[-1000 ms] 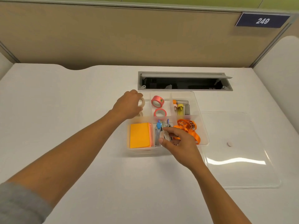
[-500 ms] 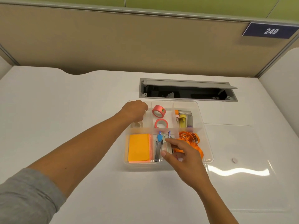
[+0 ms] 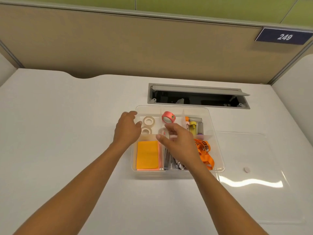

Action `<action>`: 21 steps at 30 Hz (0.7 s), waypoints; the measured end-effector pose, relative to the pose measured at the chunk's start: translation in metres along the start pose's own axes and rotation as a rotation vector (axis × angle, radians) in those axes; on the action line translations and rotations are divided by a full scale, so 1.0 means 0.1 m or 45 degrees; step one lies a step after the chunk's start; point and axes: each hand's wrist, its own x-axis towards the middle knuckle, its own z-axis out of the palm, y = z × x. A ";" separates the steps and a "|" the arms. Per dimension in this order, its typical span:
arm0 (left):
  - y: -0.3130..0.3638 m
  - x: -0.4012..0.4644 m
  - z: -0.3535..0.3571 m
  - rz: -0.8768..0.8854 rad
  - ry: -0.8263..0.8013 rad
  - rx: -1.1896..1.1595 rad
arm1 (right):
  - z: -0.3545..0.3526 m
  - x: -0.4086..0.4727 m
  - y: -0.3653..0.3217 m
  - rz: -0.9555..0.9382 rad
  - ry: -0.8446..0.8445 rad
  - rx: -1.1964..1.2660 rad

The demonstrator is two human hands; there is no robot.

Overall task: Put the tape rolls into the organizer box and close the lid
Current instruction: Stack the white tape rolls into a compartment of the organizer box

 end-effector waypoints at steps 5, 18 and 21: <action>-0.18 -0.12 -0.02 -0.174 -0.076 -0.248 | 0.34 0.58 -0.20 -0.098 -0.056 -0.207; -0.29 -0.30 0.20 -0.100 0.058 -0.194 | 0.81 1.10 -0.13 -0.065 -0.110 -0.737; -0.30 -0.30 0.22 -0.084 0.086 -0.191 | 0.79 1.14 -0.15 -0.033 -0.174 -0.741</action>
